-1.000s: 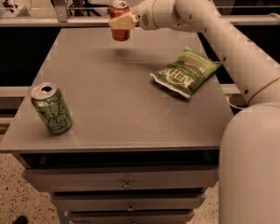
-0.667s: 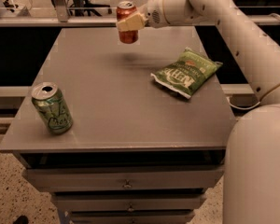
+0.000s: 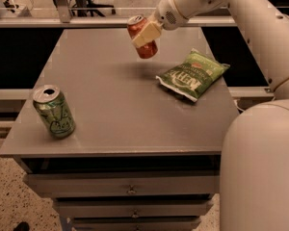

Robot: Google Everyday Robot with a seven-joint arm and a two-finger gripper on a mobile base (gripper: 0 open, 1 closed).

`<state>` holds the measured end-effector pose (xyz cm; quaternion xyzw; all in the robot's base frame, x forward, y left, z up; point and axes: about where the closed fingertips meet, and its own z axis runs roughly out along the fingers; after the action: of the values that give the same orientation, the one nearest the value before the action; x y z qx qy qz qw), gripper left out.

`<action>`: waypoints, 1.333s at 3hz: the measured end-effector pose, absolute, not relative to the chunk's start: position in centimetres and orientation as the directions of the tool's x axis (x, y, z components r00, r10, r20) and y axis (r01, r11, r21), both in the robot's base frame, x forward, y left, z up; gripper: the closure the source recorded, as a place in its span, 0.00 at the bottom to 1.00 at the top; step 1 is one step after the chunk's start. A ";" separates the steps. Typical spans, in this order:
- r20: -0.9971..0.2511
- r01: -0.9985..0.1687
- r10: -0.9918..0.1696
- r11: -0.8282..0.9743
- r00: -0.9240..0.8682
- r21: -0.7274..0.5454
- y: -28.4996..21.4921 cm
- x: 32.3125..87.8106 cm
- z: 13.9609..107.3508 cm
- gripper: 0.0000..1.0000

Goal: Knock coke can over

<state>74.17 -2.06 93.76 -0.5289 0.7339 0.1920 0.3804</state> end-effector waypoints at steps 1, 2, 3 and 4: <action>-0.646 -0.943 -0.752 0.295 -0.129 -0.156 -2.7 72.6 92.8 1.00; -0.558 -0.957 -0.825 0.227 -0.091 -0.181 -2.6 71.4 92.2 1.00; -0.503 -0.970 -0.863 0.150 -0.035 -0.190 -1.2 70.4 91.4 1.00; -0.467 -0.979 -0.884 0.086 0.011 -0.186 0.5 68.9 90.3 0.87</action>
Offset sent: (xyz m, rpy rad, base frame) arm -0.0414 -0.0115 -0.0144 -0.4083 0.0189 0.1561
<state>68.91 0.55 90.35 -0.6687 0.6964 0.0980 0.2413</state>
